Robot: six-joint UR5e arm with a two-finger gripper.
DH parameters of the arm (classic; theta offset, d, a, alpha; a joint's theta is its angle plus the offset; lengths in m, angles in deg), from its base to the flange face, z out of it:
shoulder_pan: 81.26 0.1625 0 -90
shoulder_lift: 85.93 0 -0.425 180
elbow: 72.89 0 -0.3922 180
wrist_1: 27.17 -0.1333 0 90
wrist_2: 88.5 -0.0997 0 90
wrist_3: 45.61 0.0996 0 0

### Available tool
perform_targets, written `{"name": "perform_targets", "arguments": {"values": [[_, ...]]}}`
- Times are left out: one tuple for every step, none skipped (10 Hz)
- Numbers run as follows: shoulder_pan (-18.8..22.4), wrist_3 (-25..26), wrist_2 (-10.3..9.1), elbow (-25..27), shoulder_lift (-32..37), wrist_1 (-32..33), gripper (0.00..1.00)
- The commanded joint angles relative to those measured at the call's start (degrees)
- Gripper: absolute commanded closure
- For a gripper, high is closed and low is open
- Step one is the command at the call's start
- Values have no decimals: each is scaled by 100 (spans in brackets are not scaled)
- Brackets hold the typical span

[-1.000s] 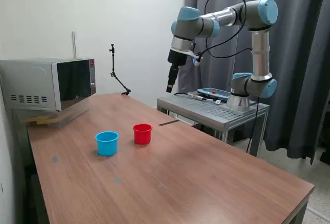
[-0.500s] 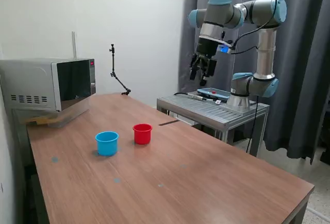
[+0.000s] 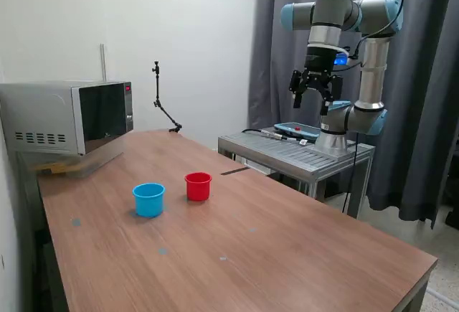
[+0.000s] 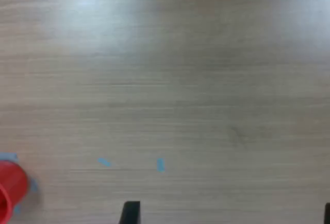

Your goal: Place red objects in the red bin, and blue objects in the blue bin.

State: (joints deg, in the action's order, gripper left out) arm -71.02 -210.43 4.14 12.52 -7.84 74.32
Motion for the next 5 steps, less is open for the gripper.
{"name": "perform_targets", "arguments": {"values": [[118, -225, -18, -24, 38, -15, 0], [145, -304, -18, -16, 65, -24, 0], [154, -435, -26, -24, 74, -24, 0], [154, -628, -44, 19, 91, -24, 0], [145, -761, -105, 63, 100, -24, 0]]}}
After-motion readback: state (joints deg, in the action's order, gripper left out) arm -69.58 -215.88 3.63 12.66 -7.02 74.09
